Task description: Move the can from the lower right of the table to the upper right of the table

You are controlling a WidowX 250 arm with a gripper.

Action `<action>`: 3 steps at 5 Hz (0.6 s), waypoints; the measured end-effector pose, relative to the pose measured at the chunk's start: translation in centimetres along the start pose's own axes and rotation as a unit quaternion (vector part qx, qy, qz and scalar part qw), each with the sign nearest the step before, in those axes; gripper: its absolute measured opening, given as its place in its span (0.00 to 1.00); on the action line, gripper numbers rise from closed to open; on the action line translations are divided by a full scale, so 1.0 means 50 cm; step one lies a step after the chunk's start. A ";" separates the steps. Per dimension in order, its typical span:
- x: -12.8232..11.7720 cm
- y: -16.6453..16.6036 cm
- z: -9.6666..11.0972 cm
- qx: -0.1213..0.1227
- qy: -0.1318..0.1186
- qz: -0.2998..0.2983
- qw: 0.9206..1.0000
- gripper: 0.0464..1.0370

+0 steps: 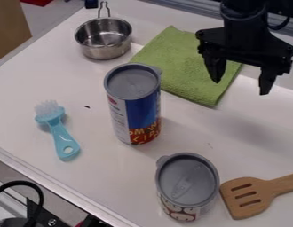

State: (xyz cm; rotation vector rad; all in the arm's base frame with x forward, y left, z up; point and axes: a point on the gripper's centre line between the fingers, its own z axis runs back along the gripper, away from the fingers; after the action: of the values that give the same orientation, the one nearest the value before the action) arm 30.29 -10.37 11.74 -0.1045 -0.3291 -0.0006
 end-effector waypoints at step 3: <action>-0.076 0.002 0.026 -0.017 0.036 -0.031 0.999 0.96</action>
State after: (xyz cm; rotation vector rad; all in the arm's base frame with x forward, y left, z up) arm 26.29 -10.18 11.72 -0.1271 -0.2611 -0.0706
